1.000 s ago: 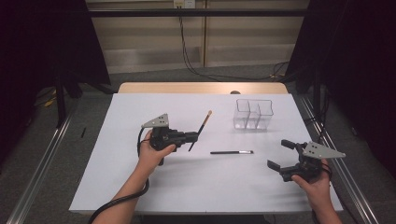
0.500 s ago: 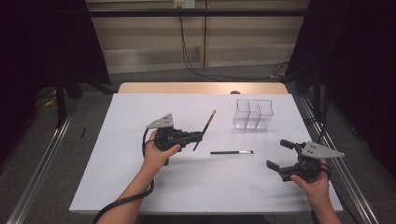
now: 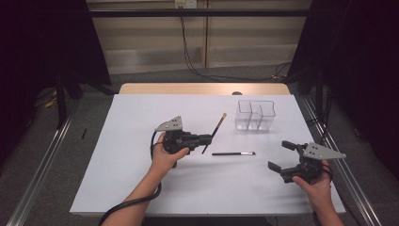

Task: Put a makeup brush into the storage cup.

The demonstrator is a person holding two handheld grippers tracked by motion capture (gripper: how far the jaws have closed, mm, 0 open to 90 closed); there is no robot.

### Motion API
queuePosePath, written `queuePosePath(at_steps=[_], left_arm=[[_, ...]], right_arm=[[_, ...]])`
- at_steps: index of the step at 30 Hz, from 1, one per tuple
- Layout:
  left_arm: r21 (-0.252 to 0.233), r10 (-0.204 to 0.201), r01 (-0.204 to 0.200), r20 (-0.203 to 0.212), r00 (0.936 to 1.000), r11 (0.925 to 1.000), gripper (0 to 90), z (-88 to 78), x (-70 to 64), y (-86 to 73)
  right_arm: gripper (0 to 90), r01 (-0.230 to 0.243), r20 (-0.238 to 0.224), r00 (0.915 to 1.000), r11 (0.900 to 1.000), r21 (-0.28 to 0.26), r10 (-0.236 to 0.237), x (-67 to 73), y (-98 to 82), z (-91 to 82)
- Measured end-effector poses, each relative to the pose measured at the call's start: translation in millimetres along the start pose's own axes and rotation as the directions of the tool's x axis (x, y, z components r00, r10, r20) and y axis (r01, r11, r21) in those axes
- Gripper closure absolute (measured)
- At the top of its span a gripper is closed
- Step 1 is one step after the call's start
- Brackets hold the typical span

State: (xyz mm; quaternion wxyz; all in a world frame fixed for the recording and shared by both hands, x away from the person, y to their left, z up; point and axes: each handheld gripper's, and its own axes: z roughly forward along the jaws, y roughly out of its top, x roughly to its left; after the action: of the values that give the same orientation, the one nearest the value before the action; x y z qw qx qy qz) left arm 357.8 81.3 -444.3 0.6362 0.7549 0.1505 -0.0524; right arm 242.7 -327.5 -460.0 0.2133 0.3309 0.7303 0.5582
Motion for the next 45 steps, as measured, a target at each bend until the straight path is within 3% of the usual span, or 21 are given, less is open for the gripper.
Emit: queuePosePath(at_steps=[12,23,30,45], left_arm=[[0.014,0.004,-0.004,0.019,0.9998,0.9999,84.2,10.1,-2.1,-4.6],[0.009,0.010,-0.011,0.023,0.9997,0.9999,84.2,7.8,-5.6,-5.4],[0.008,0.014,-0.014,0.029,0.9995,0.9999,84.2,9.9,-6.8,-5.2],[0.004,0.003,-0.003,0.034,0.9994,1.0000,84.2,14.4,-5.8,-7.4]], right_arm=[[0.0,-0.004,0.010,0.9999,1.000,0.000,0.004,-0.5,0.8,0.4],[0.0,-0.020,0.013,0.9997,1.000,0.001,0.020,3.2,3.0,6.5],[0.0,-0.038,0.017,0.9991,0.999,0.010,0.038,7.9,10.4,17.9],[0.1,-0.039,-0.027,0.9989,0.999,-0.007,0.039,18.3,30.0,41.7]])
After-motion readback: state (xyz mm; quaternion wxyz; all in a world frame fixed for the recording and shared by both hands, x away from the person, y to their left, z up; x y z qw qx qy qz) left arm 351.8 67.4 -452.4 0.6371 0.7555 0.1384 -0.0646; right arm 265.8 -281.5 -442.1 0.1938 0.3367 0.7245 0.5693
